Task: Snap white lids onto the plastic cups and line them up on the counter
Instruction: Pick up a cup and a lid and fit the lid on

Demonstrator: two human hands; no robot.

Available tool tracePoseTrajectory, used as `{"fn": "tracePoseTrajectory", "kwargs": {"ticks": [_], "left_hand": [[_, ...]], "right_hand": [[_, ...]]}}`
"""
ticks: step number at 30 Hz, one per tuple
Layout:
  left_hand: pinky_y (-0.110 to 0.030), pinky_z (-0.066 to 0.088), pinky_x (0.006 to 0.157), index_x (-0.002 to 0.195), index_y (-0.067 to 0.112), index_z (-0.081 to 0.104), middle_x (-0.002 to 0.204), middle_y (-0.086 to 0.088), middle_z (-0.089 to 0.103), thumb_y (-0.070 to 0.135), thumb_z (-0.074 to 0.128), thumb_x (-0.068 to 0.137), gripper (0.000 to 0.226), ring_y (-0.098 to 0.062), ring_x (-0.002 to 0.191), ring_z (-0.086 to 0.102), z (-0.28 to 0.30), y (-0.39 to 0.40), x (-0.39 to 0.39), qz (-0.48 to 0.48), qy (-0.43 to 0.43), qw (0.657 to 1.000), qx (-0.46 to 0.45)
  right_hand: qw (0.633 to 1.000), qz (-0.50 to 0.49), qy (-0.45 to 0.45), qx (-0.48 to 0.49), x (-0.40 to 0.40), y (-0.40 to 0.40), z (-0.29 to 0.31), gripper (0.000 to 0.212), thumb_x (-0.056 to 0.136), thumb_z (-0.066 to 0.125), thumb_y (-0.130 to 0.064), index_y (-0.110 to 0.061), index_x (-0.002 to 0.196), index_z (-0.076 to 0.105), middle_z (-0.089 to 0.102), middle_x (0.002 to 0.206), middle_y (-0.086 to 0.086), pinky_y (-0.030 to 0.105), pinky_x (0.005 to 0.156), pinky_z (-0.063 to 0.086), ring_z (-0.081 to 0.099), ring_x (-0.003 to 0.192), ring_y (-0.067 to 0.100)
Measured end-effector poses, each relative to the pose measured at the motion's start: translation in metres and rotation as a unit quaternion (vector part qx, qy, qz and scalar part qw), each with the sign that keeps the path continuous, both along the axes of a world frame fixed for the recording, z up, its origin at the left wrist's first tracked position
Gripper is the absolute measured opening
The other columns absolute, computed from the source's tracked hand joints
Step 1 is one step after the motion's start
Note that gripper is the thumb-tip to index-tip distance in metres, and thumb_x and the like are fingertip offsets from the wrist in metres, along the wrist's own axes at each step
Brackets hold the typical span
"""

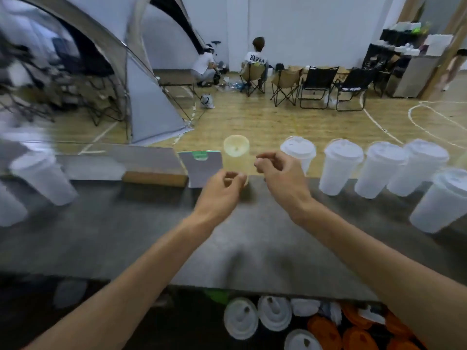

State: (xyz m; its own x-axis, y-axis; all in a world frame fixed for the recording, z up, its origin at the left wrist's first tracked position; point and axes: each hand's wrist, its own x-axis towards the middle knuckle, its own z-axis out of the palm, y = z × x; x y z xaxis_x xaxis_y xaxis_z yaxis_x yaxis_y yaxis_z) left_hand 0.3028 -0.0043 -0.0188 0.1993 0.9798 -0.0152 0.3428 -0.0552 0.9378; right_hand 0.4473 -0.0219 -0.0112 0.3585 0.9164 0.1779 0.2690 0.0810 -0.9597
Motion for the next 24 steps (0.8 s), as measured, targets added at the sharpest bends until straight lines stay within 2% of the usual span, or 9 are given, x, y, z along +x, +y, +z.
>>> {"fn": "tracePoseTrajectory", "kwargs": {"ticks": [2,4,6,9,13,15,19,21,24], "left_hand": [[-0.046,0.055,0.093,0.114,0.015,0.065,0.102,-0.005,0.071,0.037,0.058,0.099,0.028,-0.024,0.098,0.067,0.002,0.011,-0.064,0.051,0.019,0.998,0.008],[-0.045,0.054,0.094,0.117,0.013,0.065,0.106,-0.009,0.071,0.034,0.060,0.098,0.029,-0.028,0.103,0.067,0.000,0.023,-0.126,0.098,0.032,0.995,0.012],[-0.042,0.054,0.094,0.120,0.010,0.064,0.110,-0.011,0.070,0.032,0.060,0.099,0.030,-0.027,0.105,0.066,-0.003,0.037,-0.186,0.144,0.041,0.989,0.013],[-0.034,0.052,0.089,0.124,0.011,0.060,0.117,-0.009,0.068,0.034,0.058,0.099,0.034,-0.022,0.105,0.064,-0.006,0.060,-0.267,0.223,0.038,0.974,0.007],[-0.030,0.037,0.089,0.138,0.010,0.051,0.130,-0.006,0.059,0.038,0.050,0.100,0.047,-0.025,0.115,0.056,-0.004,0.102,-0.351,0.322,0.068,0.944,-0.010],[-0.031,0.034,0.087,0.140,0.004,0.049,0.136,-0.014,0.058,0.035,0.045,0.103,0.049,-0.033,0.121,0.054,-0.004,0.127,-0.377,0.346,0.067,0.936,-0.013],[-0.030,0.029,0.084,0.147,-0.003,0.039,0.146,-0.020,0.050,0.038,0.036,0.106,0.058,-0.036,0.130,0.049,-0.012,0.164,-0.398,0.365,0.065,0.927,-0.062],[-0.030,0.029,0.083,0.147,-0.004,0.038,0.146,-0.021,0.051,0.037,0.036,0.106,0.059,-0.036,0.130,0.050,-0.018,0.174,-0.400,0.363,0.058,0.927,-0.071],[-0.030,0.034,0.086,0.146,-0.002,0.040,0.143,-0.019,0.054,0.035,0.038,0.106,0.055,-0.036,0.127,0.052,-0.023,0.182,-0.403,0.353,0.045,0.932,-0.068]], "right_hand": [[0.998,0.062,0.005,-0.030,-0.064,0.023,-0.005,0.009,0.092,0.065,-0.026,-0.024,0.099,0.069,0.073,0.096,-0.003,0.028,0.081,0.053,0.069,0.093,0.012],[0.993,0.114,-0.002,-0.043,-0.127,0.044,-0.009,0.009,0.093,0.064,-0.028,-0.026,0.100,0.069,0.071,0.095,-0.008,0.018,0.077,0.052,0.067,0.092,0.008],[0.986,0.159,-0.003,-0.057,-0.187,0.065,-0.011,0.010,0.094,0.063,-0.030,-0.026,0.102,0.069,0.067,0.093,-0.014,0.009,0.063,0.046,0.062,0.085,-0.001],[0.972,0.220,-0.004,-0.088,-0.268,0.097,-0.018,0.019,0.097,0.060,-0.033,-0.023,0.109,0.070,0.068,0.097,-0.010,0.016,0.064,0.042,0.060,0.085,0.002],[0.954,0.268,-0.008,-0.134,-0.356,0.141,-0.020,0.025,0.102,0.050,-0.031,-0.017,0.112,0.068,0.065,0.095,-0.001,0.029,0.074,0.047,0.058,0.088,0.017],[0.950,0.273,-0.011,-0.155,-0.388,0.165,-0.019,0.036,0.104,0.044,-0.028,-0.008,0.123,0.067,0.065,0.110,0.011,0.036,0.080,0.048,0.060,0.092,0.021],[0.943,0.284,0.005,-0.176,-0.431,0.207,-0.024,0.044,0.106,0.037,-0.031,-0.009,0.137,0.059,0.059,0.135,0.008,0.031,0.085,0.040,0.054,0.108,0.021],[0.941,0.285,0.022,-0.179,-0.442,0.220,-0.027,0.045,0.106,0.036,-0.034,-0.008,0.138,0.057,0.059,0.134,0.009,0.031,0.084,0.041,0.056,0.110,0.023],[0.939,0.291,0.036,-0.179,-0.448,0.228,-0.031,0.043,0.106,0.037,-0.034,-0.008,0.134,0.058,0.062,0.124,0.009,0.032,0.078,0.045,0.059,0.098,0.021]]}}
